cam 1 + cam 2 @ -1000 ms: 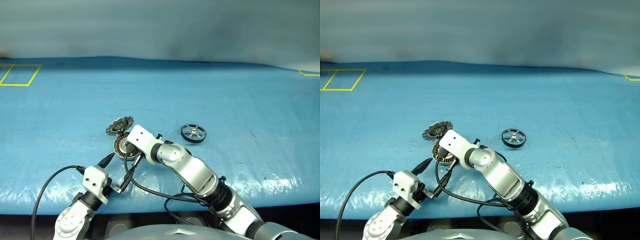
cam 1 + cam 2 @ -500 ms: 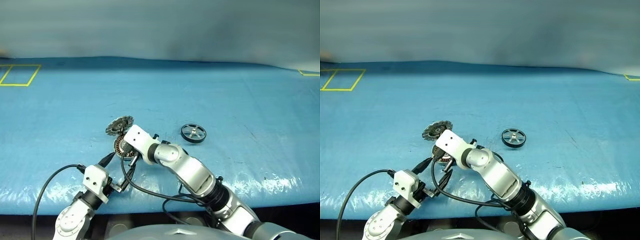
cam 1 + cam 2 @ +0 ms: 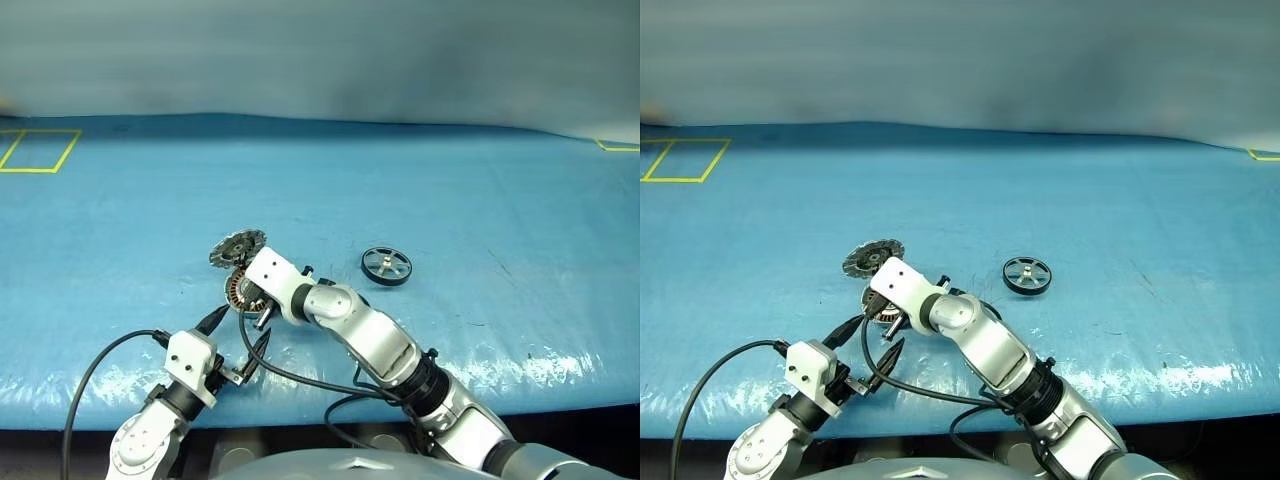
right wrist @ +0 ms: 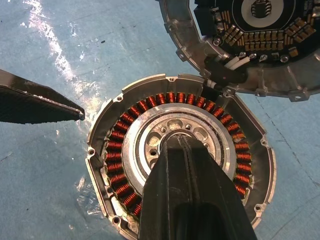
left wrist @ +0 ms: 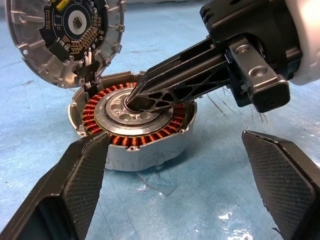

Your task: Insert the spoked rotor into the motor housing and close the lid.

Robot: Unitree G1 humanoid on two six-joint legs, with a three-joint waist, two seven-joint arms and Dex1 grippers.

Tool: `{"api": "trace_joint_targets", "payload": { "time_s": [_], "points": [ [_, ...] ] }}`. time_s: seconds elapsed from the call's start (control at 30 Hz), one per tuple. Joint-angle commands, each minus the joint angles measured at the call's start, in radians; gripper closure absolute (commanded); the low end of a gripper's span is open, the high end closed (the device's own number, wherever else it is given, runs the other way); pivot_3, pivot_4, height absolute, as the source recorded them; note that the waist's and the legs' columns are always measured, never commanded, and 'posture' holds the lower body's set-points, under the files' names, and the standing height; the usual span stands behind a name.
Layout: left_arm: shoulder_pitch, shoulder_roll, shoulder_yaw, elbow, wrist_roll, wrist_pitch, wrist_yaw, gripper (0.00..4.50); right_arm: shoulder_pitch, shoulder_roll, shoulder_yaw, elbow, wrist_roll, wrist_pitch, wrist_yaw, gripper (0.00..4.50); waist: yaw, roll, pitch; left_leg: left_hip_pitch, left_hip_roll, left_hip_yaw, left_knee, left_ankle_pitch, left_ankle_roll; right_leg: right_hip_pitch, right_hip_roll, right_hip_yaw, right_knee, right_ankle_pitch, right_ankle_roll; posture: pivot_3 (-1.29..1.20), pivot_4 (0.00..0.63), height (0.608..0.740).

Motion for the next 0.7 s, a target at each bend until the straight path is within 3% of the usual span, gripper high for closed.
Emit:
{"api": "trace_joint_targets", "payload": {
  "time_s": [0.03,0.4,0.7],
  "points": [
    [0.006,0.0,-0.002,-0.043,0.0,0.0,0.005,0.0,-0.032,-0.013,0.021,-0.024,-0.011,0.044,0.026,4.49,0.0,0.0,0.0,0.0,0.0,0.0,0.0,0.0,0.0,0.0,0.0,0.0,0.0,0.0,0.0,0.0,0.15,0.74],
    [0.005,-0.019,-0.017,-0.022,0.005,-0.017,0.012,0.0,-0.123,-0.056,0.039,-0.096,0.042,0.18,0.13,4.49,0.001,0.0,0.0,0.0,0.0,0.0,0.0,0.0,0.0,0.0,0.0,0.0,0.0,0.0,0.0,0.0,0.15,0.74],
    [0.007,-0.024,-0.016,-0.013,0.008,-0.026,0.021,0.0,-0.105,-0.045,0.011,-0.097,0.028,0.096,0.088,4.49,0.0,0.0,0.0,-0.001,0.0,0.0,-0.001,0.0,0.0,0.0,0.0,0.0,0.0,0.0,0.0,0.0,0.15,0.74]
  ]
}}
